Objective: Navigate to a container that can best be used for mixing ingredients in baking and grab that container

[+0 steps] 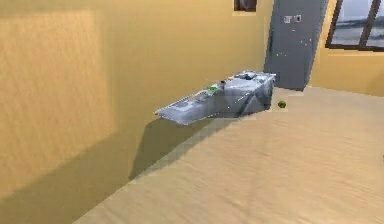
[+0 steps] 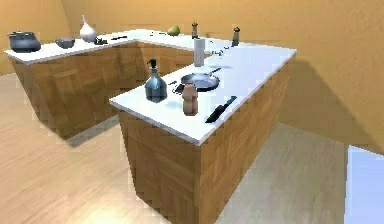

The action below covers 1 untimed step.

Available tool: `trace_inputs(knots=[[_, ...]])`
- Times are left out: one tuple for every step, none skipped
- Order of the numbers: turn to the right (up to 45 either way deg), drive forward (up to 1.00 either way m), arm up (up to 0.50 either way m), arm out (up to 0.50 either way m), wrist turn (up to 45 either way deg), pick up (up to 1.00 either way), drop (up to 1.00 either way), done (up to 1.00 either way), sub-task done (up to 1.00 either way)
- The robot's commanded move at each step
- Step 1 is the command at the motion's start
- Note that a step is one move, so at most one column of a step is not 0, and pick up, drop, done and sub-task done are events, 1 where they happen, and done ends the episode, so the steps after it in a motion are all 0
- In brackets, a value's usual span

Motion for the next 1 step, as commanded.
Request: trace_inputs(knots=[[18.0, 0.00, 0.00, 0.00, 0.0, 0.00, 0.00, 0.00, 0.00]])
